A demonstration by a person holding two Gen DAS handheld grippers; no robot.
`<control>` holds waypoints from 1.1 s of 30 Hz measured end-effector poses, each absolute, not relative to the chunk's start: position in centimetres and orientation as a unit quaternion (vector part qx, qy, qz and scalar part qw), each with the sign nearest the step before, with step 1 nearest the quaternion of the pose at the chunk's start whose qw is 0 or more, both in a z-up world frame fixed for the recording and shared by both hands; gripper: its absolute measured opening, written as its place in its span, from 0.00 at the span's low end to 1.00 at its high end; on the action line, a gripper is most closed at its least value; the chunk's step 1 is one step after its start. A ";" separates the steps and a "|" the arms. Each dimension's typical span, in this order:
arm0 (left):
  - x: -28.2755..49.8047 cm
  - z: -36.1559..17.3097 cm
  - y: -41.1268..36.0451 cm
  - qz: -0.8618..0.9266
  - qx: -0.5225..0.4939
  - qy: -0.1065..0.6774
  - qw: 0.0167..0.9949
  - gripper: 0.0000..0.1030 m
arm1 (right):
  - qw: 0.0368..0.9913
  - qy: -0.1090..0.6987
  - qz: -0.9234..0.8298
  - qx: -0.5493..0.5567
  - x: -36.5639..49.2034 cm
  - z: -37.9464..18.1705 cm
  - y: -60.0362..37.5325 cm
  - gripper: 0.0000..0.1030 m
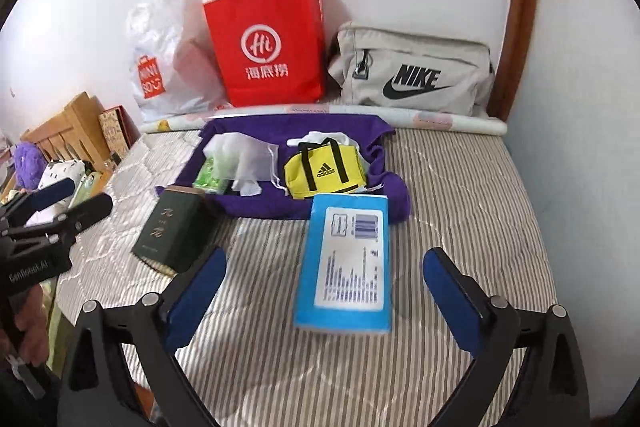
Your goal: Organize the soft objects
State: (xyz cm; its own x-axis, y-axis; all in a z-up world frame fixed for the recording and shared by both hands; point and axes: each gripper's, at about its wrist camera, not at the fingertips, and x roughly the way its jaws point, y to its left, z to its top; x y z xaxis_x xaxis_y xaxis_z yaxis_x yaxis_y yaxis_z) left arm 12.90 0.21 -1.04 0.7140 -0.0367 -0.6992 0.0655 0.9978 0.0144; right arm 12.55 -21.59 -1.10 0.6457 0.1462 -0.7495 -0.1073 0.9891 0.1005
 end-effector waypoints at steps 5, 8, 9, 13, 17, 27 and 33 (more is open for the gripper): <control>8.7 -0.5 -0.4 -0.032 0.021 0.369 0.929 0.87 | 0.915 0.394 0.077 0.030 9.1 0.3 -21.5 0.96; 6.8 -0.5 -0.6 -0.030 0.018 0.363 0.931 0.87 | 0.919 0.385 0.075 0.023 7.1 0.7 -21.3 0.96; 6.1 -0.4 -0.7 -0.031 0.017 0.361 0.932 0.87 | 0.921 0.382 0.075 0.021 6.4 0.8 -21.2 0.96; 4.1 -0.4 -1.0 -0.028 0.021 0.353 0.935 0.87 | 0.924 0.377 0.067 0.020 3.9 0.6 -21.7 0.96; 2.6 -0.5 -1.1 -0.024 0.018 0.351 0.936 0.87 | 0.925 0.375 0.056 0.021 2.4 0.3 -22.2 0.96; 0.8 0.0 -1.4 -0.024 0.019 0.340 0.940 0.87 | 0.928 0.367 0.053 0.025 0.3 0.5 -22.8 0.96; 0.6 0.1 -1.3 -0.020 0.014 0.342 0.940 0.87 | 0.930 0.363 0.054 0.023 -0.2 0.8 -22.8 0.96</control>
State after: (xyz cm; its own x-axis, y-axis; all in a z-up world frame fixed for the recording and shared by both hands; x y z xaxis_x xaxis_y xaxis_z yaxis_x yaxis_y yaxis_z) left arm 0.58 -1.26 0.07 0.7659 -0.0272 -0.6423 0.0464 0.9988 0.0131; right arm -0.22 -22.82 0.76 0.7308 0.1175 -0.6724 -0.0847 0.9931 0.0815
